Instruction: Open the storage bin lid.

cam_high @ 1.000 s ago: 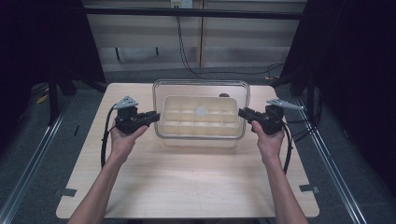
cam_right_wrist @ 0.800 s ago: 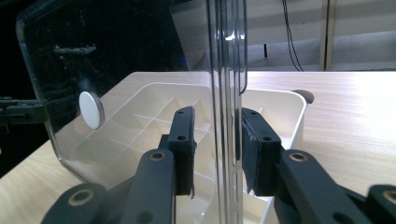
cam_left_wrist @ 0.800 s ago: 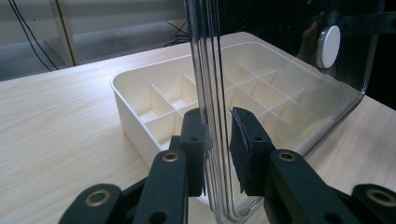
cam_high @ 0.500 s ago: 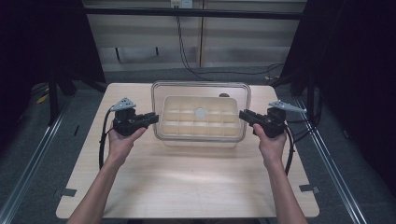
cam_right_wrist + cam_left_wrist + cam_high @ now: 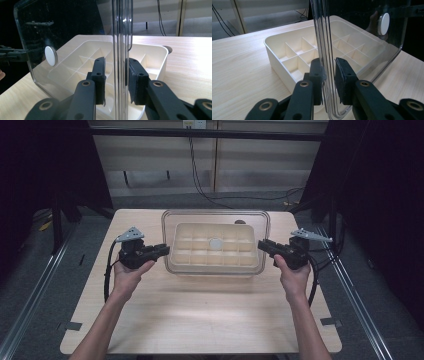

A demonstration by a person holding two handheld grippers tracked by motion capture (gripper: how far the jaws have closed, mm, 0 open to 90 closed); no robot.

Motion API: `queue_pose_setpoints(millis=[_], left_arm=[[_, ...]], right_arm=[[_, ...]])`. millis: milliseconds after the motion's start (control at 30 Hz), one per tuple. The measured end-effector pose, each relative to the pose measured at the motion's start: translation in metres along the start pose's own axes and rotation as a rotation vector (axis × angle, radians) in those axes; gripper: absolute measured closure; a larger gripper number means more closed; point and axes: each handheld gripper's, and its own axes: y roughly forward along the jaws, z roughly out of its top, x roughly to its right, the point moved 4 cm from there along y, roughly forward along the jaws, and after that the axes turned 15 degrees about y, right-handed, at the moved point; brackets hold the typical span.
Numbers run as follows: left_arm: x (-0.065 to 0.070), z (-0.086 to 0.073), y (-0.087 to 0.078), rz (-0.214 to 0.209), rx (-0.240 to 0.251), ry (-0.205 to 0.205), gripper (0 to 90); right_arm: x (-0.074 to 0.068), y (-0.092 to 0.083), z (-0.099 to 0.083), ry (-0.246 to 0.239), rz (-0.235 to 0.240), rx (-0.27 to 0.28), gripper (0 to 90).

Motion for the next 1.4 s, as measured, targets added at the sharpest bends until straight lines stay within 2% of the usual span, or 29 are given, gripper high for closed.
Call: queue_pose_setpoints(millis=[133,333,633,800,900,1033,1133,1400], left_arm=[[0.0,0.001,-0.005,0.011,0.005,0.0,76.7],[0.004,0.004,-0.011,0.02,0.021,0.009,76.6],[0.016,-0.002,-0.011,0.011,-0.02,0.026,76.5],[0.021,-0.002,-0.015,0.004,-0.015,0.03,76.5],[0.024,-0.006,-0.016,-0.011,-0.018,0.029,76.5],[0.029,-0.013,-0.015,-0.01,-0.042,0.034,76.5],[0.033,-0.016,-0.018,-0.023,-0.042,0.033,76.5],[0.037,-0.022,-0.026,-0.018,-0.073,0.042,76.2]], right_arm=[[-0.005,0.0,-0.002,-0.015,-0.001,-0.004,70.1],[-0.01,-0.006,-0.003,-0.011,0.006,-0.01,69.8],[-0.011,-0.015,-0.01,-0.015,-0.012,-0.021,69.6],[-0.011,-0.019,-0.012,-0.003,-0.013,-0.015,69.1],[-0.011,-0.02,-0.014,-0.012,-0.011,-0.032,69.3],[-0.012,-0.025,-0.019,-0.029,-0.01,-0.047,69.4],[-0.011,-0.028,-0.027,-0.005,-0.018,-0.062,69.2],[-0.019,-0.032,-0.038,-0.017,-0.016,-0.084,69.2]])
